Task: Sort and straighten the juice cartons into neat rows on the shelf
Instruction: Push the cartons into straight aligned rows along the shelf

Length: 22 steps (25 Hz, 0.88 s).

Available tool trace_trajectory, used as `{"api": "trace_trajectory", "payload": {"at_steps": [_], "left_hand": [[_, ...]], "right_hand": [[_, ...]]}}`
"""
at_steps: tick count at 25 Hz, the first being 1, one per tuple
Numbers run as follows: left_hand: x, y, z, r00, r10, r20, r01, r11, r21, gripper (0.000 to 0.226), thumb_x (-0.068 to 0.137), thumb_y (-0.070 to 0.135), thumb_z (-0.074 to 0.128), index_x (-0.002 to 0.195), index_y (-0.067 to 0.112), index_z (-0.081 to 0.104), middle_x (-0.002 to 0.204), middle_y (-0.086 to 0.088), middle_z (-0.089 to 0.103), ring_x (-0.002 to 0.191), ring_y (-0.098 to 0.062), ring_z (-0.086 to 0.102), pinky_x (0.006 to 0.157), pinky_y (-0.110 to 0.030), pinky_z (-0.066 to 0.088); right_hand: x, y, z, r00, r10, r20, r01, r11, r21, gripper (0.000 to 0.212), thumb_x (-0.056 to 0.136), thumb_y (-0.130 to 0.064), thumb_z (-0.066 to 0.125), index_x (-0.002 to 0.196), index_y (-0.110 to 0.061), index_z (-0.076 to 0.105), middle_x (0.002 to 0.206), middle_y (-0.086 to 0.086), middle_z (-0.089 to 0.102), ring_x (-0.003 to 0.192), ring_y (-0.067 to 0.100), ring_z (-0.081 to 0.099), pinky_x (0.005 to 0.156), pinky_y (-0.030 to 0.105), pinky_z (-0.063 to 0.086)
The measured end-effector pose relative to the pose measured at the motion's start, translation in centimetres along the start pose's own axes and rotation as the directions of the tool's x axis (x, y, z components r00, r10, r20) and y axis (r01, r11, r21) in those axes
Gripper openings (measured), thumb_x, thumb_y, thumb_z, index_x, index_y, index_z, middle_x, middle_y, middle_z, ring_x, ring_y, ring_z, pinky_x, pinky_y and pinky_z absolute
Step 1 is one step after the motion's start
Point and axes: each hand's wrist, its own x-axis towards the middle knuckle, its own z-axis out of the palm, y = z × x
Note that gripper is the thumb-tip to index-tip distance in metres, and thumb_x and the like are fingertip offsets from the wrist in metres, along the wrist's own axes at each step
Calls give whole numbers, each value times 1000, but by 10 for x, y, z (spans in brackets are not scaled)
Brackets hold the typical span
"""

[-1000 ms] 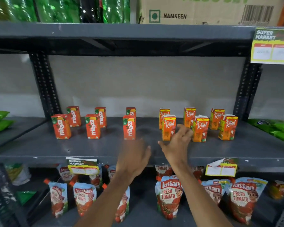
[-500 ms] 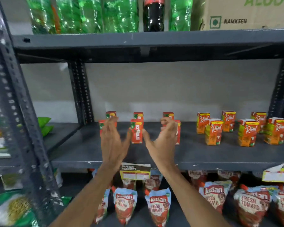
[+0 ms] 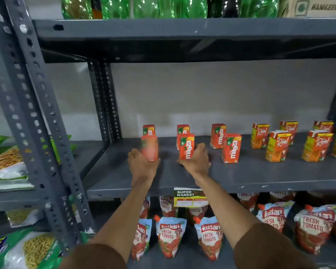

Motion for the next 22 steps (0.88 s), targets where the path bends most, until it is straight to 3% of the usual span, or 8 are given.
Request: {"api": "trace_trajectory", "payload": {"at_steps": [8,22], "left_hand": [[-11,8,-4,997,70,22,-71,997,32,68,73,24,82,121,-2,41,122,-20,47,114,-31,46,95,-41,44],[-13,8,-5,999,31,19,-33,994,102,75,74,30,81,129,2,37,128,-19,44,118,-31,45,94,-43,46]], "right_hand": [[-8,-2,-2,999,-44,-4,44,998,-35,69,69,-28,86,118,-12,40,122,13,55,118,35,56,101,52,38],[-8,-3,-1,996,-42,74,53,987,-151,79,72,-39,83,128,-11,36,132,15,52,126,35,51,104,50,38]]}}
